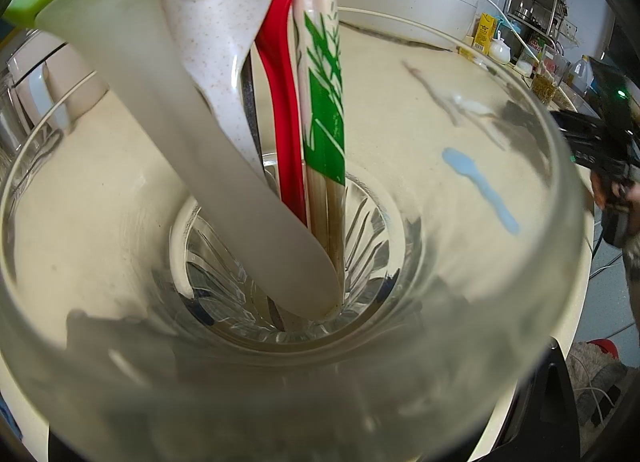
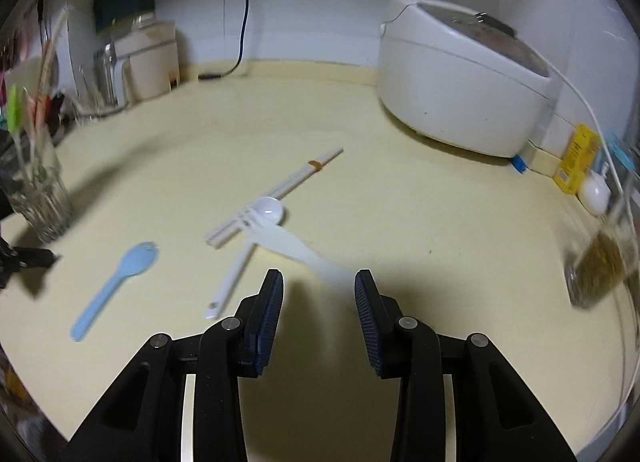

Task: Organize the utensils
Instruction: 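Move the right gripper over the counter to the white plastic spork, then close the right gripper on the white spork and lift it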

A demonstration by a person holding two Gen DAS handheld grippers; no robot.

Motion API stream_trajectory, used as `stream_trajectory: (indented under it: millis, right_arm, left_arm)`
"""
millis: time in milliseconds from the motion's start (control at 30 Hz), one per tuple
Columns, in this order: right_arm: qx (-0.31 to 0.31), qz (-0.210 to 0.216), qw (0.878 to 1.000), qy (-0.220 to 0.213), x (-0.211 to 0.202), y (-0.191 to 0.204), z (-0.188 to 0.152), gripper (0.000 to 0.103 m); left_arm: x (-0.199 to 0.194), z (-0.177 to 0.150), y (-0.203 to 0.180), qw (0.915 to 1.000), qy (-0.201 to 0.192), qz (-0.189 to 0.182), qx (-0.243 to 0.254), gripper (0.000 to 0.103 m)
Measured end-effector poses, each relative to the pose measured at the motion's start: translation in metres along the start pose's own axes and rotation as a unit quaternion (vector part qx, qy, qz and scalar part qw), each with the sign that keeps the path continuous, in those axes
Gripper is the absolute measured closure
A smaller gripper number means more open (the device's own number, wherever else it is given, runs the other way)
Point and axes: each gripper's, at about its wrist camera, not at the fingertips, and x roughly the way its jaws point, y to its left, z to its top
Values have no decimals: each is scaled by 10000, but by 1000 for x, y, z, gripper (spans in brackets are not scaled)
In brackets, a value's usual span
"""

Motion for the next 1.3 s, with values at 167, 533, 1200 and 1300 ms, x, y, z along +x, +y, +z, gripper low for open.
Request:
stream_trajectory:
  millis: [167, 533, 1200, 1300]
  right_arm:
    - [-471, 122, 9985, 240, 21, 4, 9, 66]
    - [-323, 575, 9972, 347, 25, 0, 9, 87]
    - [-416, 698, 9966, 159, -28, 87, -33, 89]
    - [-306, 708, 9969, 147, -30, 87, -38, 91]
  left_arm:
    - [0, 0, 0, 10000, 0, -1, 0, 2]
    - [0, 0, 0, 10000, 1, -1, 0, 2]
    - [0, 1, 0, 10000, 2, -1, 0, 2]
    - [0, 1, 0, 10000, 2, -3, 0, 2]
